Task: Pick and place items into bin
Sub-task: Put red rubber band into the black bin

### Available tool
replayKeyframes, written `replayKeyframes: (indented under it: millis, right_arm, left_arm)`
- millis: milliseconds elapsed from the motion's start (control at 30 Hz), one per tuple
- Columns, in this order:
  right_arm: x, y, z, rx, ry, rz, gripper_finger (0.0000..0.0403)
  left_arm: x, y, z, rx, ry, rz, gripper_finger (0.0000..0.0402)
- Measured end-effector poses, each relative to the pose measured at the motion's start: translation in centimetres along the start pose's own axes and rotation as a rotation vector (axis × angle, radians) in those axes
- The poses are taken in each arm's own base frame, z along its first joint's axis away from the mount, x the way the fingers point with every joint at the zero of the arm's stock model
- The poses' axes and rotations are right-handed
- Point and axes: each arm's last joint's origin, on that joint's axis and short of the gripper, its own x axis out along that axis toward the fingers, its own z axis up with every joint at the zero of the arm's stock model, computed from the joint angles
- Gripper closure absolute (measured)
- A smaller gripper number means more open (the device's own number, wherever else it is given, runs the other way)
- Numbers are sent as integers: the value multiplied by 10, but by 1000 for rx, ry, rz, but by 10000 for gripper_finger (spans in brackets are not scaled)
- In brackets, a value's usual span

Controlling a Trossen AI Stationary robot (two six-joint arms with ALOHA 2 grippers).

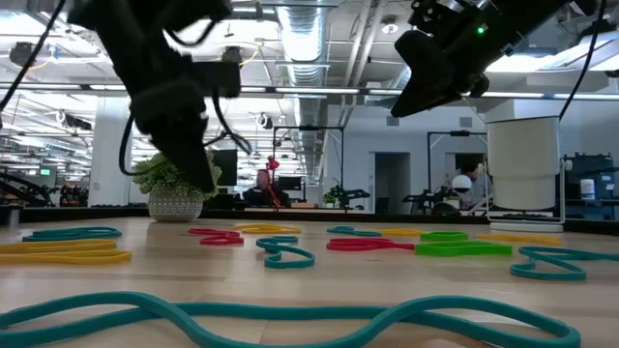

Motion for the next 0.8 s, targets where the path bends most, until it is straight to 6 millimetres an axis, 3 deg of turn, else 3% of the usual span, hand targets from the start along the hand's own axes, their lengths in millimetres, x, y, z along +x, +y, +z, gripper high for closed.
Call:
replayKeyframes:
  millis: [267,800]
  right_arm:
    - [0,0,0,0,0,0,337]
    - [0,0,0,0,1,0,337]
  left_arm:
    - [25,-4,4,54,14,-83,310]
    - [30,9,5,50,71,-82,310]
